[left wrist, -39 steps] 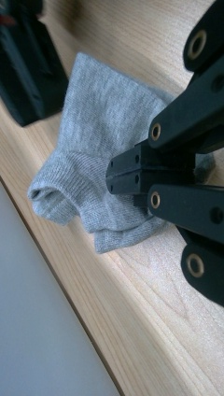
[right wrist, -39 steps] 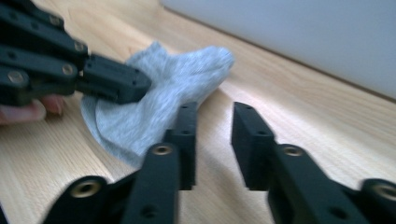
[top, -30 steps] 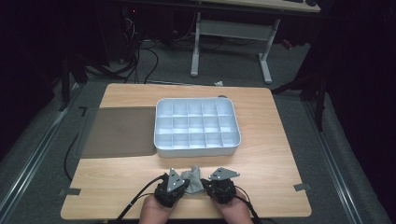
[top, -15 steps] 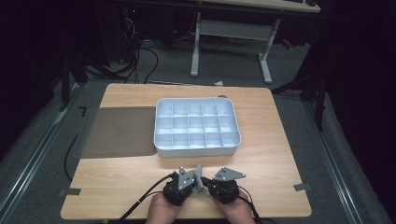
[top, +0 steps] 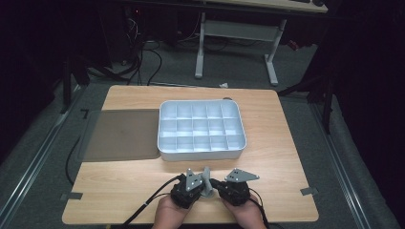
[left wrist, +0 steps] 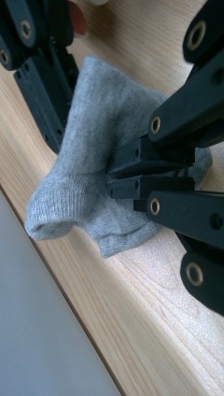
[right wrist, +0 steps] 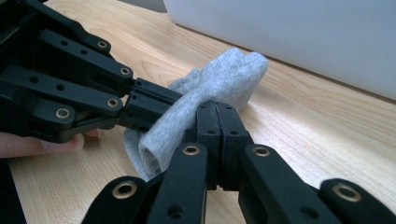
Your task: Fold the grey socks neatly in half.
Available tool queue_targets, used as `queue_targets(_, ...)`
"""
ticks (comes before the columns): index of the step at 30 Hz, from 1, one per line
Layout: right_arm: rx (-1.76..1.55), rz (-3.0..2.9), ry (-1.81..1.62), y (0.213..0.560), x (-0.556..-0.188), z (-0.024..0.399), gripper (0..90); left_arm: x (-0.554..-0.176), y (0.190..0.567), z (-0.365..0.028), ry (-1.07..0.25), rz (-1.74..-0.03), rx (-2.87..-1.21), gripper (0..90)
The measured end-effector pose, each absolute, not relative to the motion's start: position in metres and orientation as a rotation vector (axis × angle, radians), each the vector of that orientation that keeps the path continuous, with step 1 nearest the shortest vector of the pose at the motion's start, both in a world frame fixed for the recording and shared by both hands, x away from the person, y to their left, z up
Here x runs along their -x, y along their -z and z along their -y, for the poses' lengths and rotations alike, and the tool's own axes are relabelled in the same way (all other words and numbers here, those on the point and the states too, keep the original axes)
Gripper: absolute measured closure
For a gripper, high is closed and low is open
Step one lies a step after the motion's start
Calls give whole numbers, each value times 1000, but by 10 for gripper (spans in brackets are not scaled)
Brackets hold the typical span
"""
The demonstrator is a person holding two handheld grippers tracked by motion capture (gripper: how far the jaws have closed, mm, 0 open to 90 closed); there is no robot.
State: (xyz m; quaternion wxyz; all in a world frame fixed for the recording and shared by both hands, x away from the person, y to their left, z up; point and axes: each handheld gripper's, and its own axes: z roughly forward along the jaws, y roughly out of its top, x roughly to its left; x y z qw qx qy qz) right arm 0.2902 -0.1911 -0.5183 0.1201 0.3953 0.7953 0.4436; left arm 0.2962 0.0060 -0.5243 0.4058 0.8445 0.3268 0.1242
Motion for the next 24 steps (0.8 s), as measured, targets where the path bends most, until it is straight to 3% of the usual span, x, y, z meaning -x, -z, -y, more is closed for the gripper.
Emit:
queue_targets(9,-1170,-2307,-1323,517,-290,193,900,-299,520,-10,-261,-845,-2100,785)
queue_targets(13,-1182,-2310,-1309,520,-292,195,900,-291,500,-27,-302,-837,-1999,795)
queue_targets(16,-1181,-2317,-1300,521,-293,194,900,-292,501,-44,-371,-893,-2036,817)
queue_targets(24,-1174,-2312,-1300,519,-290,191,900,-289,525,-41,-291,-944,-2113,855)
